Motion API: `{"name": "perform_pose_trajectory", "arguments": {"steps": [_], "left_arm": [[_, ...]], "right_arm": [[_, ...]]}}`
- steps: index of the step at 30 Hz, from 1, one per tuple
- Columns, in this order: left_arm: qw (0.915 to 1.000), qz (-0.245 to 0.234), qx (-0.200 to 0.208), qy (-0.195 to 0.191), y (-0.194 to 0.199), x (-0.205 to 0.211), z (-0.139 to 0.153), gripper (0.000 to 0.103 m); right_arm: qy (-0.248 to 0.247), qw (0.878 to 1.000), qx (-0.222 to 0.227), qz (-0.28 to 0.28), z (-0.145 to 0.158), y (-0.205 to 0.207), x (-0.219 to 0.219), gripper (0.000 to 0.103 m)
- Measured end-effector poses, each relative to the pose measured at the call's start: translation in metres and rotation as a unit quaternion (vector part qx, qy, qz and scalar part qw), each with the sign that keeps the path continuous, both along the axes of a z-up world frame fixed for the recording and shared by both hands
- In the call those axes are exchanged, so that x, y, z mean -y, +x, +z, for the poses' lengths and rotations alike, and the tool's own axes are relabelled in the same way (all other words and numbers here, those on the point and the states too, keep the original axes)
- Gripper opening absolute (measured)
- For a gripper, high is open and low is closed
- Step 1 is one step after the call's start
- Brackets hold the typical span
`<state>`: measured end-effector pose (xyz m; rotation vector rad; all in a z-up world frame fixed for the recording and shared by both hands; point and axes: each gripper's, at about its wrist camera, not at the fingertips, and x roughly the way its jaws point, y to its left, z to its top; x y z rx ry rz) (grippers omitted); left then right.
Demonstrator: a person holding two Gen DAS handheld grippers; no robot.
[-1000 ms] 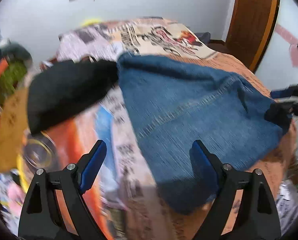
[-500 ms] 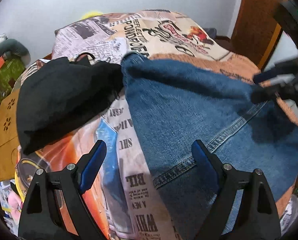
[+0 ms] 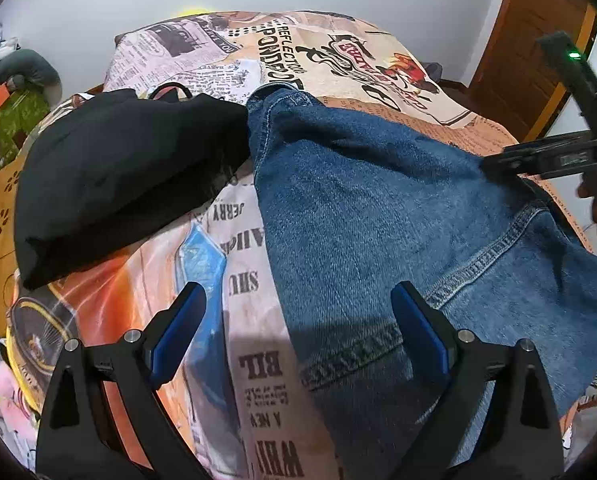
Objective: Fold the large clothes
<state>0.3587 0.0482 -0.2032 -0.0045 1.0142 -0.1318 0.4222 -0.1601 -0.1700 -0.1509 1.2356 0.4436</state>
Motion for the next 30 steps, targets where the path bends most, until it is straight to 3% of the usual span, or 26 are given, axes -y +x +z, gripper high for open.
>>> {"name": "perform_pose_trajectory", "arguments": {"steps": [6, 9, 17, 21, 25, 30], "left_arm": [[0.9995, 0.002, 0.009, 0.031, -0.018, 0.003, 0.014, 0.094], [0.999, 0.005, 0.014, 0.042, -0.026, 0.004, 0.017, 0.095], [0.9998, -0.008, -0.014, -0.01, -0.049, 0.003, 0.019, 0.094], [0.9952, -0.014, -0.054, -0.081, -0.054, 0.002, 0.004, 0.095], [0.9868, -0.001, -0.076, -0.143, -0.048, -0.008, -0.009, 0.095], [0.9633, 0.019, -0.124, -0.237, -0.029, -0.025, -0.03, 0.095]], "right_arm": [[0.074, 0.997, 0.027, -0.011, 0.052, -0.039, 0.028, 0.077], [0.105, 0.994, 0.021, 0.003, 0.064, -0.056, 0.022, 0.077], [0.034, 0.999, -0.007, 0.037, 0.026, -0.08, -0.003, 0.077], [0.024, 0.998, -0.04, 0.035, 0.003, -0.088, 0.009, 0.077], [0.097, 0.99, -0.1, -0.015, -0.016, -0.083, 0.038, 0.082], [0.14, 0.982, -0.126, -0.009, -0.022, -0.08, 0.045, 0.083]]}}
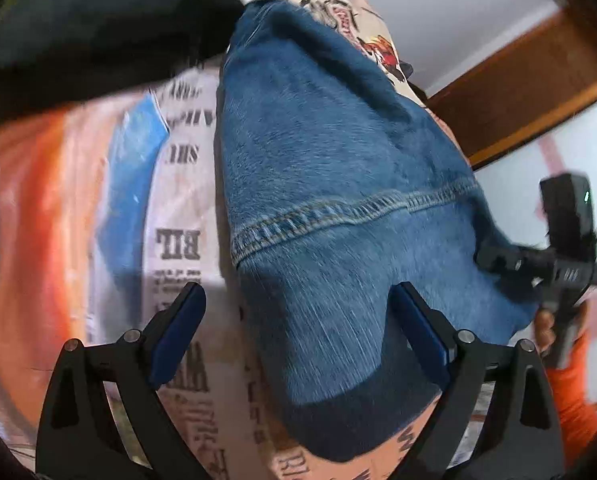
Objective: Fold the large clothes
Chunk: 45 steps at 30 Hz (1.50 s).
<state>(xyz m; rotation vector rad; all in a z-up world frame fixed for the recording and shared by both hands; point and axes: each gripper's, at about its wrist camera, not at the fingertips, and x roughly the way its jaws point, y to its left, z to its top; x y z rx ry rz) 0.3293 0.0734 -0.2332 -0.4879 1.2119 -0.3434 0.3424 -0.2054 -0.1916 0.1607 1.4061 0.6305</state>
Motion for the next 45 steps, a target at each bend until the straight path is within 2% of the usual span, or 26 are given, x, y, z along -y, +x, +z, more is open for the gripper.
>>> {"name": "perform_pose_trajectory", "arguments": {"steps": [5, 8, 11, 15, 16, 17, 18, 20, 24, 29, 32, 39, 45], "left_arm": [[0.9979, -0.008, -0.025, -0.059, 0.019, -0.003, -0.017, 0.096], [0.9964, -0.008, -0.03, -0.078, 0.027, -0.001, -0.021, 0.096], [0.9954, -0.002, -0.036, -0.089, 0.039, 0.001, -0.025, 0.097], [0.9965, -0.004, -0.035, -0.076, 0.05, 0.012, -0.024, 0.096], [0.9972, -0.006, -0.03, -0.069, 0.049, 0.016, -0.022, 0.093], [0.9973, -0.009, -0.026, -0.068, 0.047, 0.02, -0.02, 0.086], [0.9977, -0.008, -0.024, -0.064, 0.051, 0.018, -0.02, 0.084], [0.9983, -0.005, -0.011, -0.057, 0.047, 0.02, -0.013, 0.07], [0.9981, -0.005, 0.003, -0.062, 0.037, 0.019, 0.002, 0.049], [0.9976, -0.035, 0.059, -0.003, 0.017, 0.035, 0.053, 0.044], [0.9941, -0.037, 0.1, 0.017, 0.006, 0.035, 0.089, 0.043], [0.9835, 0.003, 0.181, 0.007, -0.015, -0.016, 0.16, 0.043], [0.9668, 0.044, 0.25, 0.028, -0.012, -0.077, 0.223, 0.043]], "right_arm": [[0.03, 0.999, -0.023, -0.012, -0.009, 0.011, 0.0, 0.088], [0.06, 0.997, -0.045, -0.019, -0.013, 0.015, 0.003, 0.088], [0.071, 0.995, -0.06, -0.032, -0.018, 0.02, 0.004, 0.088], [0.057, 0.996, -0.058, -0.038, -0.017, 0.021, -0.004, 0.086], [0.053, 0.996, -0.055, -0.039, -0.017, 0.02, -0.006, 0.082], [0.051, 0.996, -0.056, -0.039, -0.016, 0.021, -0.006, 0.079], [0.053, 0.996, -0.056, -0.041, -0.016, 0.02, -0.005, 0.073], [0.062, 0.995, -0.061, -0.048, -0.016, 0.019, 0.0, 0.056], [0.077, 0.993, -0.063, -0.06, -0.011, 0.011, 0.009, 0.046], [0.08, 0.995, -0.038, -0.044, 0.015, -0.002, 0.001, 0.035], [0.089, 0.995, -0.016, -0.032, 0.039, -0.009, -0.007, 0.034], [0.133, 0.989, 0.071, -0.011, 0.118, -0.008, -0.041, 0.033], [0.167, 0.975, 0.142, 0.023, 0.176, 0.005, -0.096, 0.033]]}}
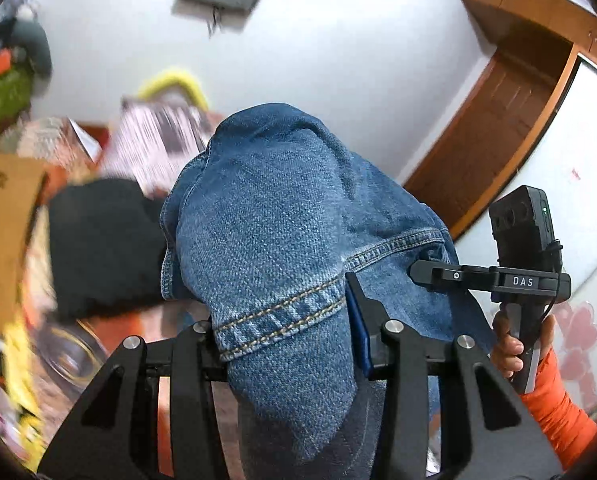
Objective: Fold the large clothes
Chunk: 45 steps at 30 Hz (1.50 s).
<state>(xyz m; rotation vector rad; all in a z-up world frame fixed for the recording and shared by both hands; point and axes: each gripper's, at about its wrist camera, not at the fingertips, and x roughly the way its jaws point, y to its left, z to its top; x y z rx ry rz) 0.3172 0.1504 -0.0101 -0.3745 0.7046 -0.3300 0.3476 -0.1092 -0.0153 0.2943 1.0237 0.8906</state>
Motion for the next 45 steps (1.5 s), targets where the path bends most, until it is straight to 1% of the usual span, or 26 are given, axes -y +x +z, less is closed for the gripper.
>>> {"name": "perform_pose_trajectory", "arguments": {"steps": [2, 6, 9, 11, 12, 15, 17, 18, 19, 20, 21, 22, 23, 24, 25, 27, 28, 29, 32, 33, 35, 37, 40, 42, 43, 45], "left_arm": [[0.9995, 0.017, 0.025, 0.012, 0.005, -0.025, 0.019, 0.043], [0.9974, 0.046, 0.048, 0.026, 0.023, -0.062, 0.036, 0.043], [0.9955, 0.068, 0.056, 0.035, 0.042, -0.093, 0.037, 0.043], [0.9947, 0.078, 0.055, 0.038, 0.061, -0.117, 0.026, 0.043], [0.9943, 0.084, 0.052, 0.038, 0.068, -0.126, 0.019, 0.043], [0.9936, 0.1, 0.033, 0.041, 0.089, -0.147, -0.013, 0.043], [0.992, 0.112, -0.003, 0.058, 0.116, -0.165, -0.059, 0.044], [0.9912, 0.114, -0.02, 0.064, 0.122, -0.166, -0.077, 0.044], [0.9884, 0.118, -0.065, 0.069, 0.138, -0.173, -0.113, 0.044], [0.9844, 0.123, -0.107, 0.067, 0.15, -0.178, -0.142, 0.046], [0.9812, 0.126, -0.131, 0.065, 0.155, -0.181, -0.161, 0.049], [0.9785, 0.136, -0.14, 0.066, 0.157, -0.183, -0.185, 0.058], [0.9796, 0.142, -0.127, 0.064, 0.153, -0.182, -0.191, 0.063], [0.9814, 0.141, -0.117, 0.056, 0.148, -0.181, -0.192, 0.064], [0.9826, 0.139, -0.111, 0.053, 0.144, -0.181, -0.191, 0.065], [0.9819, 0.14, -0.112, 0.063, 0.14, -0.18, -0.187, 0.073], [0.9787, 0.152, -0.117, 0.072, 0.134, -0.18, -0.186, 0.078], [0.9776, 0.159, -0.12, 0.068, 0.134, -0.183, -0.187, 0.079], [0.976, 0.169, -0.132, 0.036, 0.116, -0.188, -0.185, 0.08], [0.9755, 0.17, -0.135, 0.036, 0.107, -0.186, -0.182, 0.08], [0.9744, 0.175, -0.127, 0.06, 0.088, -0.179, -0.172, 0.08], [0.9723, 0.18, -0.126, 0.079, 0.071, -0.172, -0.167, 0.08], [0.9686, 0.191, -0.132, 0.09, 0.044, -0.165, -0.154, 0.079], [0.9651, 0.198, -0.124, 0.119, 0.025, -0.156, -0.137, 0.079], [0.9633, 0.2, -0.116, 0.137, 0.016, -0.15, -0.127, 0.079], [0.9615, 0.201, -0.09, 0.164, -0.007, -0.138, -0.102, 0.079]], "right_arm": [[0.019, 1.0, 0.014, 0.009, 0.012, 0.011, -0.019, 0.033], [0.037, 0.998, 0.036, 0.018, 0.022, 0.035, -0.062, 0.033], [0.043, 0.998, 0.049, 0.023, 0.019, 0.055, -0.091, 0.033], [0.045, 0.997, 0.055, 0.027, 0.012, 0.067, -0.11, 0.033], [0.047, 0.997, 0.053, 0.029, 0.003, 0.077, -0.123, 0.033], [0.04, 0.998, 0.04, 0.03, -0.026, 0.1, -0.148, 0.033], [0.021, 0.999, 0.026, 0.028, -0.054, 0.113, -0.165, 0.033], [-0.001, 1.0, 0.017, 0.026, -0.076, 0.121, -0.177, 0.033], [-0.029, 0.999, 0.004, 0.021, -0.097, 0.129, -0.186, 0.033], [-0.057, 0.998, -0.019, 0.014, -0.122, 0.138, -0.195, 0.033], [-0.084, 0.995, -0.044, 0.006, -0.15, 0.145, -0.201, 0.033], [-0.106, 0.992, -0.063, 0.0, -0.174, 0.149, -0.203, 0.034], [-0.109, 0.992, -0.07, -0.005, -0.187, 0.149, -0.202, 0.035], [-0.101, 0.992, -0.068, -0.01, -0.193, 0.148, -0.197, 0.038], [-0.087, 0.994, -0.067, -0.01, -0.195, 0.146, -0.188, 0.041], [-0.081, 0.994, -0.067, -0.001, -0.192, 0.142, -0.176, 0.043], [-0.092, 0.994, -0.063, -0.001, -0.188, 0.138, -0.17, 0.047], [-0.1, 0.993, -0.056, 0.0, -0.183, 0.132, -0.163, 0.05], [-0.134, 0.991, -0.025, 0.0, -0.166, 0.109, -0.146, 0.05], [-0.148, 0.989, -0.014, 0.0, -0.162, 0.101, -0.141, 0.05], [-0.169, 0.986, 0.004, -0.005, -0.156, 0.089, -0.13, 0.05], [-0.172, 0.985, 0.01, -0.008, -0.148, 0.077, -0.118, 0.05], [-0.173, 0.985, 0.016, -0.021, -0.133, 0.062, -0.101, 0.05], [-0.16, 0.986, 0.031, -0.027, -0.12, 0.057, -0.098, 0.05], [-0.15, 0.987, 0.043, -0.032, -0.107, 0.047, -0.09, 0.05], [-0.129, 0.989, 0.065, -0.04, -0.084, 0.033, -0.085, 0.05]]}}
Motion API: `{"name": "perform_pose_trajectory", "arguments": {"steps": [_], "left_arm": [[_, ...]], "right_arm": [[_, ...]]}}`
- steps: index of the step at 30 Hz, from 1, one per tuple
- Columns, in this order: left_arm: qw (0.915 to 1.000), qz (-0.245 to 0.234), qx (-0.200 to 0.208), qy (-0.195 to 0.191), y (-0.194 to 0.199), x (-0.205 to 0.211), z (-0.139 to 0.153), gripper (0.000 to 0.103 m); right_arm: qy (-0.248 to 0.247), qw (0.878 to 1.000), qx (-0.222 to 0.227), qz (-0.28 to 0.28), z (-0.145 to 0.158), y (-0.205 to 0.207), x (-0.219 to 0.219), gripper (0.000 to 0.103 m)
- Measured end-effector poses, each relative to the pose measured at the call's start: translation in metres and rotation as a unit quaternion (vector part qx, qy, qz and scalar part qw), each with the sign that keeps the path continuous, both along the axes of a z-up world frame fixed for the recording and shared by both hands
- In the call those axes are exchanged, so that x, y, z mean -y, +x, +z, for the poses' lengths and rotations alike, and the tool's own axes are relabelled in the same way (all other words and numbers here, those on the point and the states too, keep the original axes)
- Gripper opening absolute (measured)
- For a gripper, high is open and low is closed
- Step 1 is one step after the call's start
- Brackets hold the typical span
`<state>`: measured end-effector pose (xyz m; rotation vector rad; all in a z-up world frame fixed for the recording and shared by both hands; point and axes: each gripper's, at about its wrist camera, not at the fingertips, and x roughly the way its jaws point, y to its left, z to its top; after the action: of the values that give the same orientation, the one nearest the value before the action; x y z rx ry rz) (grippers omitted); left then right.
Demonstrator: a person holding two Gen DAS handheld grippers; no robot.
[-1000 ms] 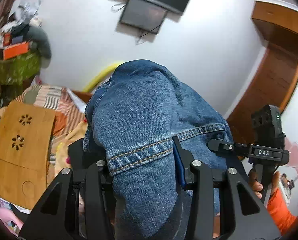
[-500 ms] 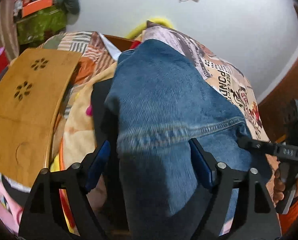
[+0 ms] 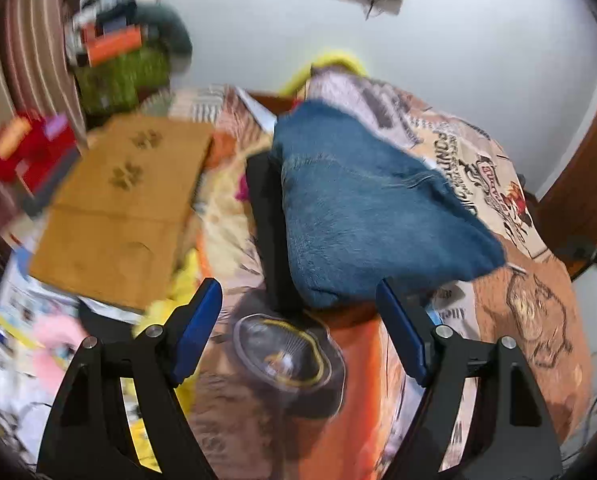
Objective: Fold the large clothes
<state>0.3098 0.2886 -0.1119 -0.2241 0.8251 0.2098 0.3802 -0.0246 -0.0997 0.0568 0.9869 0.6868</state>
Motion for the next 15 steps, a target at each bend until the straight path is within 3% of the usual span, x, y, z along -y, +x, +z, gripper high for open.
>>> {"name": "perform_pose_trajectory", "arguments": {"steps": [5, 8, 15], "left_arm": [[0.9949, -0.004, 0.079, 0.062, -0.059, 0.036, 0.069, 0.079], [0.9849, 0.006, 0.138, 0.105, -0.1, 0.065, 0.112, 0.079], [0.9603, -0.007, 0.256, 0.11, -0.179, 0.118, 0.168, 0.079]], "right_arm": [[0.063, 0.995, 0.077, 0.0, 0.063, -0.049, 0.018, 0.05], [0.109, 0.988, 0.111, 0.01, 0.094, -0.079, 0.028, 0.05], [0.148, 0.956, 0.255, 0.007, 0.144, -0.172, 0.049, 0.05]]}}
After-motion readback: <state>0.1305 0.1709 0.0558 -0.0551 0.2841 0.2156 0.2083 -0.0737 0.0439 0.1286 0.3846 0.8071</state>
